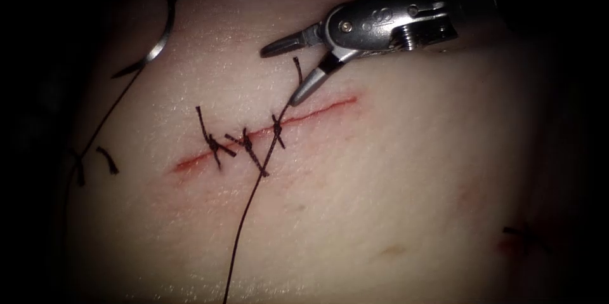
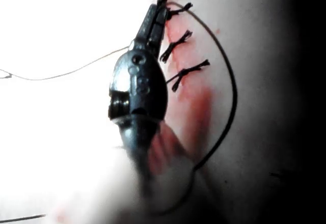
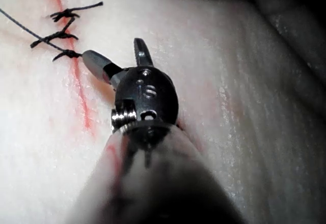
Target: Wound Closure
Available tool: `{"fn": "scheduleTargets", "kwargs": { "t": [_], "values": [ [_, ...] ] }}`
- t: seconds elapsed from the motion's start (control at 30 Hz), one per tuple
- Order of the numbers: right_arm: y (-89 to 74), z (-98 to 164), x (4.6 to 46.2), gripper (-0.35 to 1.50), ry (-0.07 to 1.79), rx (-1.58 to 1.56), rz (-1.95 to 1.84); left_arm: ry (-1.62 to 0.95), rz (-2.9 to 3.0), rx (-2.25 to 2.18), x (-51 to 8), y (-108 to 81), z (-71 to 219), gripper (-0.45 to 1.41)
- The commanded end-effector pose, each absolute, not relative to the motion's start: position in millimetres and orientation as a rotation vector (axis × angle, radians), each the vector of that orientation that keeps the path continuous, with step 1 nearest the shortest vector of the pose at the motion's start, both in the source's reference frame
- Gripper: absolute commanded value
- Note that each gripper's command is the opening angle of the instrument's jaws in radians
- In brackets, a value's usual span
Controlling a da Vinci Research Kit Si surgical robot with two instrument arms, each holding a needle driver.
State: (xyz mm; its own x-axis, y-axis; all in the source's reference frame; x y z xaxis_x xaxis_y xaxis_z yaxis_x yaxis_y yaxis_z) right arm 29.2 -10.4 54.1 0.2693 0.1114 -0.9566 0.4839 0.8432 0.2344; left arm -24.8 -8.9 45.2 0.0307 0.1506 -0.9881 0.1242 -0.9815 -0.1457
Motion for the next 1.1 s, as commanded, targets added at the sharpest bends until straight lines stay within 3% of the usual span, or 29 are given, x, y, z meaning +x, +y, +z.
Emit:
{"fn": "scheduleTargets", "kwargs": {
  "t": [0.03, 0.4, 0.73, 0.77, 0.8, 0.83, 0.9, 1.03, 1.1],
  "values": [
    [-10.5, 54, 28.7, 1.20, 1.301, 0.552, -0.242, -0.296, 2.157, -2.239, -25.1, -8.4, 46, -0.45],
    [-9.9, 51, 21.7, 0.96, 1.399, 0.279, 0.119, -0.260, 2.237, -2.283, -23.7, -1.0, 43, -0.45],
    [-15.0, 51, 23.0, 0.64, 1.499, 0.136, 0.294, -0.250, 2.193, -2.459, -24.5, 6.1, 40, -0.45],
    [-15.4, 52, 23.4, 0.56, 1.518, 0.123, 0.305, -0.264, 2.183, -2.478, -24.6, 6.6, 39, -0.45],
    [-16.0, 52, 24.0, 0.34, 1.538, 0.103, 0.320, -0.291, 2.167, -2.516, -25.0, 7.5, 39, -0.45],
    [-16.0, 52, 24.0, 0.34, 1.538, 0.103, 0.320, -0.291, 2.167, -2.516, -25.0, 7.5, 39, -0.45],
    [-16.5, 52, 24.7, 0.02, 1.569, 0.084, 0.346, -0.322, 2.143, -2.558, -25.4, 8.3, 38, -0.45],
    [-17.4, 52, 26.1, -0.35, 1.615, 0.069, 0.408, -0.375, 2.130, -2.600, -26.4, 9.2, 38, -0.45],
    [-17.9, 53, 26.7, -0.35, 1.634, 0.065, 0.433, -0.407, 2.141, -2.610, -27.0, 9.5, 38, -0.45]
  ]
}}
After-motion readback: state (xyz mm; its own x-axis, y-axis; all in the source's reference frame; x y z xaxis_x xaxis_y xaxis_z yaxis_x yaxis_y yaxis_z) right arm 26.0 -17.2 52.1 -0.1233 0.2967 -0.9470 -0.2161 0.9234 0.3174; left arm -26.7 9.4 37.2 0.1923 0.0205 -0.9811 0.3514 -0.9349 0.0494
